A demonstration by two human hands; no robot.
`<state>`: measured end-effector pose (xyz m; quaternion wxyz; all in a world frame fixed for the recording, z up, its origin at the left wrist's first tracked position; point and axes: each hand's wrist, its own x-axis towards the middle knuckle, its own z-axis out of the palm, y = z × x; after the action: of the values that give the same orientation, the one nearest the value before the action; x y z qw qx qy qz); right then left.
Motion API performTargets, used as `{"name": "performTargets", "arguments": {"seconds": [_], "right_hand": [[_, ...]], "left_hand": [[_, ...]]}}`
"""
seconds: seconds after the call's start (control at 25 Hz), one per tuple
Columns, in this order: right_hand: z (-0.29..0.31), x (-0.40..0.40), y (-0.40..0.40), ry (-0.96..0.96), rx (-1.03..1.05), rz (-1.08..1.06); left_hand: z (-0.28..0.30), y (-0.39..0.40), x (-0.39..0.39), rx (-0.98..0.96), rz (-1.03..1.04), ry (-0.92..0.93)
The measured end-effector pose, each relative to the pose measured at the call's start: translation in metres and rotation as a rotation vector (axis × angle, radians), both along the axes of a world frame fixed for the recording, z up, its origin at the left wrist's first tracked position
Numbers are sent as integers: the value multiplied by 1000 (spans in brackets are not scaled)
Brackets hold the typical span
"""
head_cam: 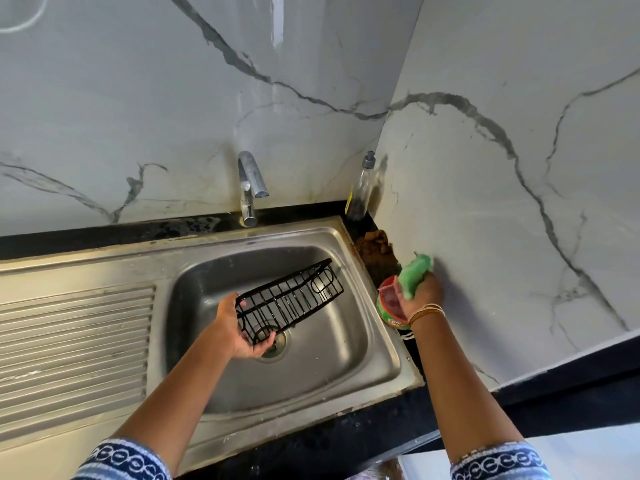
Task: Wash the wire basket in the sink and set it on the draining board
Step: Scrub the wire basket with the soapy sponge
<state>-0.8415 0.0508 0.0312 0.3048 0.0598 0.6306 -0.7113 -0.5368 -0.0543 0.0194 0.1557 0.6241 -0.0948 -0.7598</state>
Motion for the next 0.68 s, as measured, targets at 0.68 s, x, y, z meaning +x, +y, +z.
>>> {"name": "performTargets", "arguments": {"seconds": [0.68], "right_hand": [[-35,223,-61,1798,-84,863]], "left_hand": [[-21,-38,24,14,59,132]]}}
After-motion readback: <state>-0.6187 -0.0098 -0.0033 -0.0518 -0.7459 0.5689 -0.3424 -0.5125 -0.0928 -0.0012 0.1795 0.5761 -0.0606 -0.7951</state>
